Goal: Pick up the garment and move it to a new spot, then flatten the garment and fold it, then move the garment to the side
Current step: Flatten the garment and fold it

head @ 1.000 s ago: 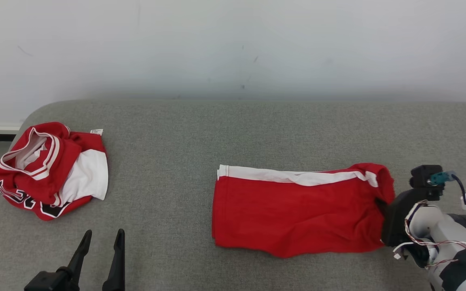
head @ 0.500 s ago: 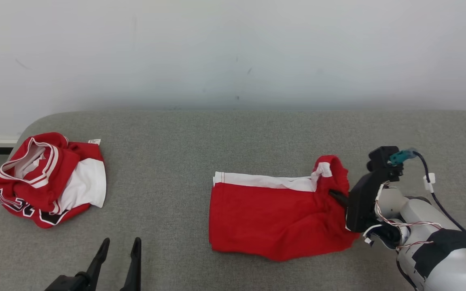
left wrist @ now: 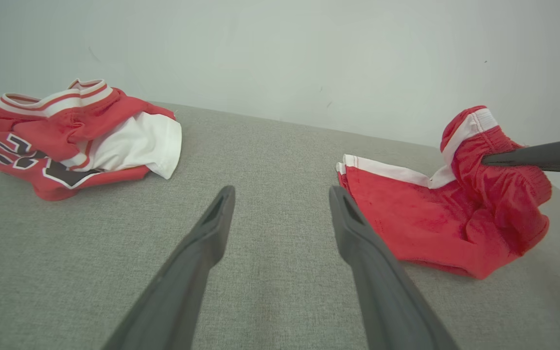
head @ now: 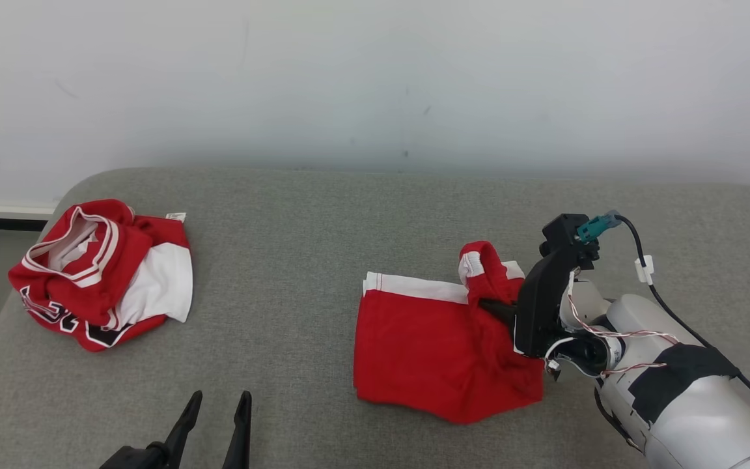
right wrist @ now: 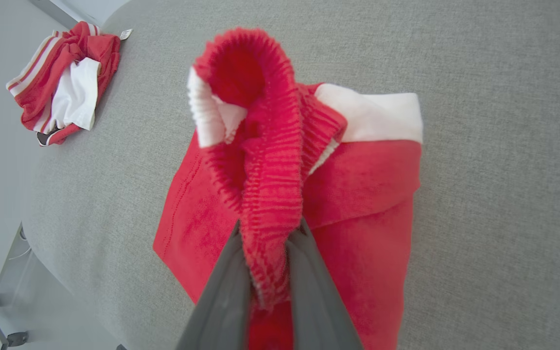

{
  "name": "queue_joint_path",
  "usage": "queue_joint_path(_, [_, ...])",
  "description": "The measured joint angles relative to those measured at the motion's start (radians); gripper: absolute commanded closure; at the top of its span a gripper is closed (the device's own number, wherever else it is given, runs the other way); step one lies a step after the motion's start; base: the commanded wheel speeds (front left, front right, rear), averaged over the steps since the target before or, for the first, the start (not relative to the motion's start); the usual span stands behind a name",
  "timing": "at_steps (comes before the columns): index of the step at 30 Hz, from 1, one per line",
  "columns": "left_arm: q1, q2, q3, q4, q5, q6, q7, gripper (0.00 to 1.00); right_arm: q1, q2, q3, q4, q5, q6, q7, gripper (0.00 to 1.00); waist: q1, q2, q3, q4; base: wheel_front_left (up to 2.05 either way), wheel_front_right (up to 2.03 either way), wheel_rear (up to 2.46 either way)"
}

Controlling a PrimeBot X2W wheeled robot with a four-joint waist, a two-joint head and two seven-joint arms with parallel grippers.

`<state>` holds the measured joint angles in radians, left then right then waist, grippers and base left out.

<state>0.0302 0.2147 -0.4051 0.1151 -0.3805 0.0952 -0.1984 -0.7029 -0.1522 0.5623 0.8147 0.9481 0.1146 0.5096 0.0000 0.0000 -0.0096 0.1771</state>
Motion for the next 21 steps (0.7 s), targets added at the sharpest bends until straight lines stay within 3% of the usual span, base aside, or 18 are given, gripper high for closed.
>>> queue_joint_path(10, [-0.020, -0.014, -0.017, 0.025, 0.000, -0.009, 0.002, 0.00, -0.019, 0.032, -0.004, 0.034, 0.022, -0.002, 0.048, 1.00, 0.0001, 0.0000, 0.003, 0.041, 0.00, 0.00, 0.00])
queue_joint_path(21, [-0.046, -0.031, -0.036, 0.050, 0.000, -0.026, 0.001, 0.00, -0.052, 0.052, -0.004, 0.091, 0.036, -0.028, 0.072, 1.00, 0.0001, 0.0001, 0.012, 0.076, 0.00, 0.00, 0.00])
